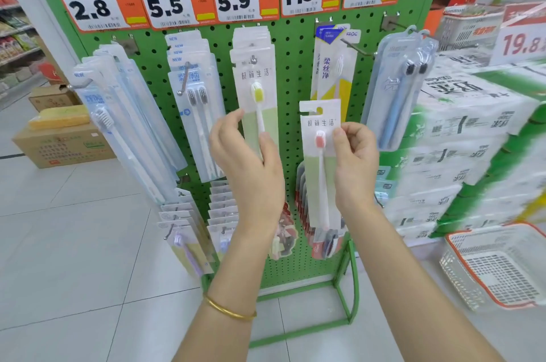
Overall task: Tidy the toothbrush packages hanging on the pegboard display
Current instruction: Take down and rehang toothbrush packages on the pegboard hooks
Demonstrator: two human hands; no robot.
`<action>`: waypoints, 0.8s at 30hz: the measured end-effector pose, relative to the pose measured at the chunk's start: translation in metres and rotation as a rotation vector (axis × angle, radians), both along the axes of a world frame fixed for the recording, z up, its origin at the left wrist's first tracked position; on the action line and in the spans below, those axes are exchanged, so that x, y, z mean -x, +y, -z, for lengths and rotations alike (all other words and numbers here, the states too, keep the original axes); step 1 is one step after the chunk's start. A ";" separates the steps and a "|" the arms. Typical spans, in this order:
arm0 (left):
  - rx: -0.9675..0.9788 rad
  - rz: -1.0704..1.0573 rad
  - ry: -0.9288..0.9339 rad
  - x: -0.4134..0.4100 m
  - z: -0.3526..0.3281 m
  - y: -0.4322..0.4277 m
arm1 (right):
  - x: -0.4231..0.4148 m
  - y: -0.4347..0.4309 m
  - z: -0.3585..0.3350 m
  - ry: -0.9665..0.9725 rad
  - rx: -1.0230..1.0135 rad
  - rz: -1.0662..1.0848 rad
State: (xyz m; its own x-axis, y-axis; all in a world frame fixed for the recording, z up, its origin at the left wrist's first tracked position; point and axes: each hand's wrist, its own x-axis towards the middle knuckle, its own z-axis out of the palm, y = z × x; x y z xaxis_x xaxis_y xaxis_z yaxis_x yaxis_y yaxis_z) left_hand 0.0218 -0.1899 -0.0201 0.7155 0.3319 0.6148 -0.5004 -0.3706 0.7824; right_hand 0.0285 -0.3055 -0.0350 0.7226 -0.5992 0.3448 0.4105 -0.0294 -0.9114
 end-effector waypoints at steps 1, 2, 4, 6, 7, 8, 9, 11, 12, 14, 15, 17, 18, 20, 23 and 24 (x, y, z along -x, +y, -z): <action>-0.006 0.043 0.003 0.006 0.007 -0.006 | 0.006 -0.003 0.005 0.023 -0.013 -0.013; -0.003 0.109 0.041 0.010 0.014 -0.012 | 0.012 -0.007 0.010 0.044 -0.025 -0.031; 0.020 0.290 0.193 0.016 0.026 -0.026 | 0.023 -0.012 0.020 0.072 -0.051 -0.065; 0.041 0.456 0.332 0.019 0.037 -0.041 | 0.033 -0.017 0.032 0.115 -0.076 -0.089; 0.025 0.497 0.359 0.021 0.044 -0.048 | 0.037 -0.020 0.037 0.147 -0.079 -0.096; -0.002 0.507 0.371 0.023 0.050 -0.054 | 0.041 -0.023 0.042 0.181 -0.078 -0.102; -0.021 0.508 0.374 0.025 0.056 -0.060 | 0.045 -0.028 0.047 0.215 -0.078 -0.108; -0.038 0.488 0.362 0.027 0.065 -0.069 | 0.053 -0.037 0.054 0.289 -0.108 -0.163; -0.033 0.474 0.354 0.028 0.068 -0.072 | 0.058 -0.041 0.058 0.334 -0.125 -0.203; 0.003 0.455 0.358 0.027 0.073 -0.078 | 0.067 -0.047 0.067 0.415 -0.119 -0.258; 0.009 0.457 0.364 0.026 0.076 -0.080 | 0.071 -0.048 0.073 0.423 -0.120 -0.269; -0.011 0.481 0.368 0.027 0.082 -0.085 | 0.076 -0.048 0.083 0.382 -0.187 -0.267; -0.022 0.498 0.370 0.030 0.084 -0.087 | 0.077 -0.048 0.086 0.359 -0.244 -0.261; -0.084 0.524 0.346 0.034 0.091 -0.089 | 0.077 -0.048 0.087 0.315 -0.389 -0.254; -0.286 0.544 0.348 0.041 0.106 -0.088 | 0.073 -0.054 0.085 0.299 -0.540 -0.226; -0.341 0.559 0.377 0.045 0.109 -0.087 | 0.071 -0.057 0.084 0.298 -0.573 -0.212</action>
State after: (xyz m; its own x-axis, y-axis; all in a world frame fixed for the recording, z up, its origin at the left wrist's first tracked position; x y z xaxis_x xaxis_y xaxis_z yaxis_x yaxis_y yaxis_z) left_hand -0.0231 -0.2770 -0.1290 0.9039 -0.3068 0.2982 -0.4056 -0.3928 0.8253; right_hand -0.0426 -0.3629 -0.1187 0.8594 -0.4629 -0.2169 0.0830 0.5450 -0.8343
